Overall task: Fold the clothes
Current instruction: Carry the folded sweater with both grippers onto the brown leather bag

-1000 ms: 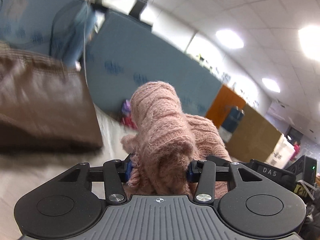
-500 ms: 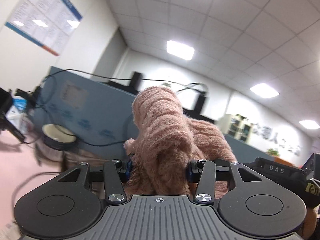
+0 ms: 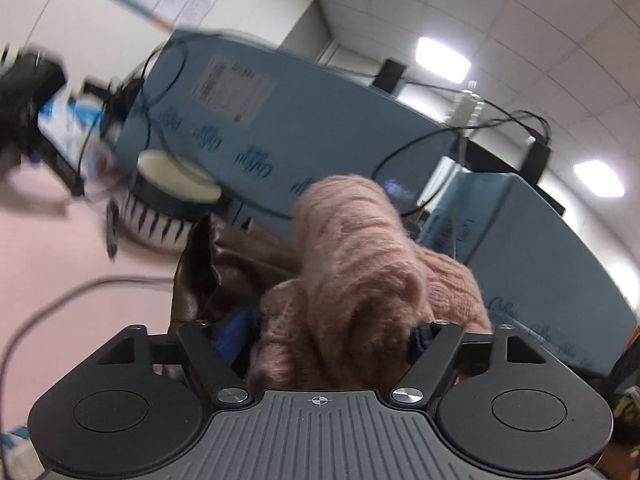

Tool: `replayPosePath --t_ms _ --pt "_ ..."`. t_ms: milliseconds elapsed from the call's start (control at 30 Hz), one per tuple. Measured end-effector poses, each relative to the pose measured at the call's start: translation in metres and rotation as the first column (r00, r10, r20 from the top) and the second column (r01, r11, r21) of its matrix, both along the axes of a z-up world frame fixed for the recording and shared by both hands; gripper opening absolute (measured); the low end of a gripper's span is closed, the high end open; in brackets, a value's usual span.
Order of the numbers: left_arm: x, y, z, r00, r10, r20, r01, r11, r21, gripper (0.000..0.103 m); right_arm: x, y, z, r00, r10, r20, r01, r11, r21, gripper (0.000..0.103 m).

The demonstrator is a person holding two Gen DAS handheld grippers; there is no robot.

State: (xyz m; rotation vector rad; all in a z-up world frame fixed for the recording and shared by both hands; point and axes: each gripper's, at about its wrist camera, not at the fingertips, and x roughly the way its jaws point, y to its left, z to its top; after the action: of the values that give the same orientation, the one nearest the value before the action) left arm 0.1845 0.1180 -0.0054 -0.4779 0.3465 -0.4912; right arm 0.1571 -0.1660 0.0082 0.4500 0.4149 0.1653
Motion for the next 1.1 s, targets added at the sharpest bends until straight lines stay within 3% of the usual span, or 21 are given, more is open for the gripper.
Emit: replayPosePath --t_ms 100,133,200,300,400,500,600,667,933,1100 --pt "-0.005 0.008 0.003 0.999 0.028 0.037 -0.026 0.999 -0.047 0.081 0.009 -0.002 -0.004 1.0 -0.014 -0.003 0.014 1.0 0.011 0.055" --pt "-0.008 0.009 0.004 0.997 0.051 0.066 -0.047 0.998 -0.05 0.086 0.011 -0.001 -0.005 1.0 -0.021 -0.001 0.021 1.0 0.002 0.056" --pt "-0.011 0.007 0.007 0.991 0.102 0.089 -0.102 0.995 -0.006 0.091 0.011 0.001 -0.007 1.0 -0.031 0.0 0.031 0.999 -0.011 0.057" --pt "-0.003 -0.004 0.003 0.982 0.184 0.037 -0.187 0.973 0.133 0.096 0.012 0.0 -0.008 1.0 -0.03 -0.002 0.03 0.999 -0.016 0.059" --pt "0.0 -0.007 0.002 0.979 0.204 0.012 -0.203 0.964 0.169 0.101 0.013 0.001 -0.009 1.0 -0.031 -0.001 0.031 0.999 -0.024 0.059" --pt "-0.003 -0.008 0.001 0.977 0.209 0.038 -0.213 0.961 0.177 0.101 0.013 0.002 -0.008 0.999 -0.033 -0.006 0.032 0.999 -0.034 0.061" --pt "-0.007 -0.006 0.0 0.974 0.216 0.066 -0.224 0.961 0.165 0.103 0.013 0.005 -0.003 1.0 -0.027 -0.003 0.027 0.997 -0.079 0.069" --pt "-0.013 -0.005 0.003 0.97 0.228 0.087 -0.239 0.958 0.157 0.103 0.012 0.01 0.004 0.999 -0.032 0.01 0.033 0.991 -0.126 0.087" --pt "-0.062 0.0 0.028 0.935 0.29 0.205 -0.32 0.938 0.136 0.103 -0.04 0.009 0.032 0.993 -0.083 0.09 0.097 0.982 -0.163 0.102" --pt "-0.099 -0.007 0.027 0.955 0.256 0.148 -0.28 0.945 0.171 0.103 -0.086 0.01 0.028 0.988 -0.077 0.131 0.1 0.979 -0.176 0.103"
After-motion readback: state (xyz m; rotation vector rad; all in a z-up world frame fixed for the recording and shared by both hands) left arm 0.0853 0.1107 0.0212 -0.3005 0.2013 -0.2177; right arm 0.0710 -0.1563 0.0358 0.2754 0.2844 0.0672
